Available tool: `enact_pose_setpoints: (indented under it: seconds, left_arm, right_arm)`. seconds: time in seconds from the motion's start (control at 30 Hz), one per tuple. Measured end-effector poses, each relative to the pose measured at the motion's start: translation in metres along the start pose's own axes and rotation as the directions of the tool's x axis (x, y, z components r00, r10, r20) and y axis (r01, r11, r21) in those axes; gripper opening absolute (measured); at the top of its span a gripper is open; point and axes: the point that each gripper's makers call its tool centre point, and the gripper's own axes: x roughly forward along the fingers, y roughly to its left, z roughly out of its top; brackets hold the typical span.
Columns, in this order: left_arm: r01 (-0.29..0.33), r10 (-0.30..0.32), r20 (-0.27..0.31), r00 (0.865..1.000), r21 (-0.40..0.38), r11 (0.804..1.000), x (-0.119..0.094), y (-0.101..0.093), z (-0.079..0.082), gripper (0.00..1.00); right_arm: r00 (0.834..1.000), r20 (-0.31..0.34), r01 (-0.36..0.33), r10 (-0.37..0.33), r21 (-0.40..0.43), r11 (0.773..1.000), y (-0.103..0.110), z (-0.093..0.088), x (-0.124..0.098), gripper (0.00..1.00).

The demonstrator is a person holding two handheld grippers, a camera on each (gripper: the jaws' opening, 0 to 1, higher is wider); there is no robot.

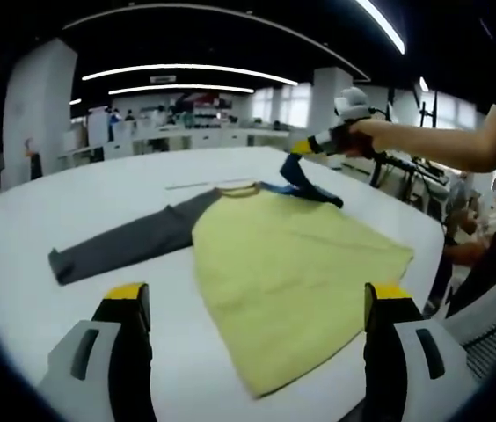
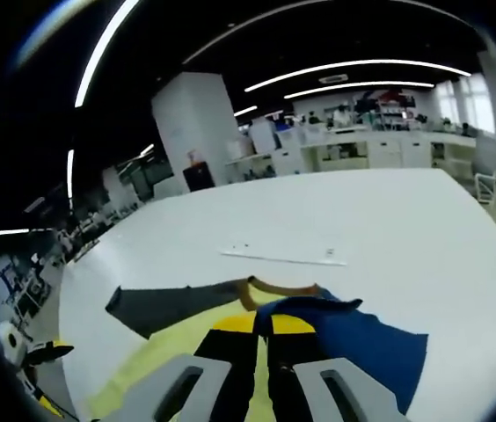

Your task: Fold the garment on the visible template until the final outline fits inside the template.

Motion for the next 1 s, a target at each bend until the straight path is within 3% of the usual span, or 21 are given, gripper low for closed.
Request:
enact_pose_setpoints:
  seconds: [0.43, 0.63, 1.0]
  left_arm:
    - [0.021, -0.021, 0.001, 1.000, -0.003, 1.000, 0.004, -0.004, -0.003, 0.99]
    - [0.023, -0.023, 0.005, 1.000, -0.003, 1.000, 0.006, -0.005, -0.004, 0.99]
    - [0.023, -0.023, 0.002, 1.000, -0.003, 1.000, 0.008, -0.011, -0.003, 0.99]
  right_arm:
    - [0.999, -0.028, -0.035, 0.033, -0.071, 0.997, 0.023, 0.004, 0.032, 0.00]
    - [0.998, -0.049, -0.033, 0.026, -0.159, 0.987, 0.036, 0.003, 0.040, 0.00]
    - [0.993, -0.068, -0.102, 0.091, -0.171, 0.980, 0.071, 0.002, 0.051, 0.00]
